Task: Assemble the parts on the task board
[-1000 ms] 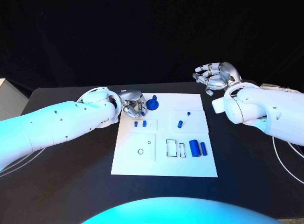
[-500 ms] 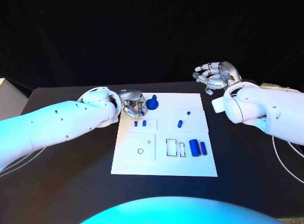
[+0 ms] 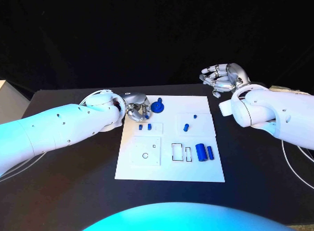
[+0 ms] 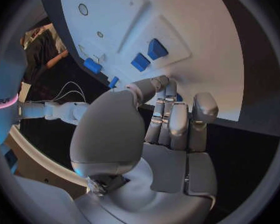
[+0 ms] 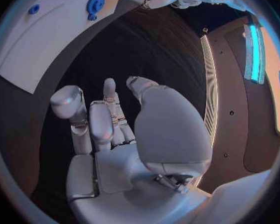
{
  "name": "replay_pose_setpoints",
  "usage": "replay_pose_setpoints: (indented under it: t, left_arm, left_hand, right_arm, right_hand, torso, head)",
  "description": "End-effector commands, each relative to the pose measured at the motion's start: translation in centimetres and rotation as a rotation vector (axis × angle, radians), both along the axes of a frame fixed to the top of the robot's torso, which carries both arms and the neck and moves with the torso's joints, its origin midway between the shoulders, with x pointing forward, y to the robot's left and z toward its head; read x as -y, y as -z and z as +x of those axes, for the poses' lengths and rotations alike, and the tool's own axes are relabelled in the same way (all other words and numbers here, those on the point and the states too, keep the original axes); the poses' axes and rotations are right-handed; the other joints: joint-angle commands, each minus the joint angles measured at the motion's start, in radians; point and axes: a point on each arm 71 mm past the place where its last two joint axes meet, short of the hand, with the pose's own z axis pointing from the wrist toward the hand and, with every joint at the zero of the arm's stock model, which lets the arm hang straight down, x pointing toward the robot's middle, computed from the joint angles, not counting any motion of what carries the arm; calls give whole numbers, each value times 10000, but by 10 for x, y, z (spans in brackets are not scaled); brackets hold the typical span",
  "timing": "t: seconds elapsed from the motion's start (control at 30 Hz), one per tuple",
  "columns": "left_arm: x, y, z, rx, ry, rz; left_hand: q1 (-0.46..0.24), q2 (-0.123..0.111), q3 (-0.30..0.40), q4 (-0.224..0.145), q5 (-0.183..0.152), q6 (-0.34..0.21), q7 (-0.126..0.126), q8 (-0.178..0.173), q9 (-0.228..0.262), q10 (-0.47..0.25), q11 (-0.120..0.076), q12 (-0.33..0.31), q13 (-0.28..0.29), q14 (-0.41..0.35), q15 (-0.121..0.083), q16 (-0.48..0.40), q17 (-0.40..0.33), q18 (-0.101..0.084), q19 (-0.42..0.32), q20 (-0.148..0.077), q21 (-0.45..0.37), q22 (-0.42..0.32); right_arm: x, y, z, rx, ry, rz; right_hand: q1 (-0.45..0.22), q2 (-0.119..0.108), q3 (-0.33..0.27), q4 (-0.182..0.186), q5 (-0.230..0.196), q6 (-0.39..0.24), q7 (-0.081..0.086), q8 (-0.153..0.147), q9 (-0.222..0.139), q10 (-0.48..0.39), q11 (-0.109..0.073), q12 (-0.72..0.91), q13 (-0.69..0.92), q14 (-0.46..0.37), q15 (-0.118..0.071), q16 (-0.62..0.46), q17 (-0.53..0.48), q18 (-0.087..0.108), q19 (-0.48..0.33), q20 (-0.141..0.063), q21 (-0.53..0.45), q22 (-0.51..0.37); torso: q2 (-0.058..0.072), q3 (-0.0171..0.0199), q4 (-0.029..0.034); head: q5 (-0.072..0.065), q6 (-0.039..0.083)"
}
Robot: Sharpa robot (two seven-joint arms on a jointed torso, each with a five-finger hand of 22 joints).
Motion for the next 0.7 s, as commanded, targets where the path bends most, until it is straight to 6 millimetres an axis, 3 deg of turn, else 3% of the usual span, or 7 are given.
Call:
replay_pose_setpoints:
  t: [0.03,0.53,0.7]
  left_arm:
    - [1,2,-1,-33,67,54]
    - [4,4,-1,-253,122,81]
    - [3,5,-2,-308,100,132]
  left_hand:
    - [-66,20,-72,-19,28,82,18,34,9,65,-19,-27,18,82,-22,69,6,-60,70,22,33,4]
    - [-134,-7,-129,2,13,97,23,7,15,85,-18,-76,29,121,-25,91,75,-57,59,14,16,-16]
    - [-199,-23,-180,18,23,-73,68,-177,-26,28,22,-241,32,58,11,64,-10,-36,-30,19,-75,-124]
  right_arm:
    - [-2,-1,0,113,-233,-42]
    - [-2,-1,-1,96,-244,-46]
    - [-1,-1,-1,93,-242,-53]
  right_hand:
    - [-78,-17,42,-2,3,33,18,60,10,-4,-55,-60,-8,-85,-18,-50,-6,208,-61,19,-35,-9]
    - [-78,-17,42,-2,3,33,18,60,10,-4,-55,-60,-8,-85,-18,-50,-6,208,-61,19,-35,-9]
    - [-93,-18,52,-10,-1,37,18,66,9,7,-55,-89,-52,-89,-17,-63,-18,211,-65,19,-60,-23]
  torso:
    - [4,3,-6]
    - [3,18,-14]
    - [4,9,-9]
  head:
    - [16,-1]
    - [5,25]
    - [-11,22]
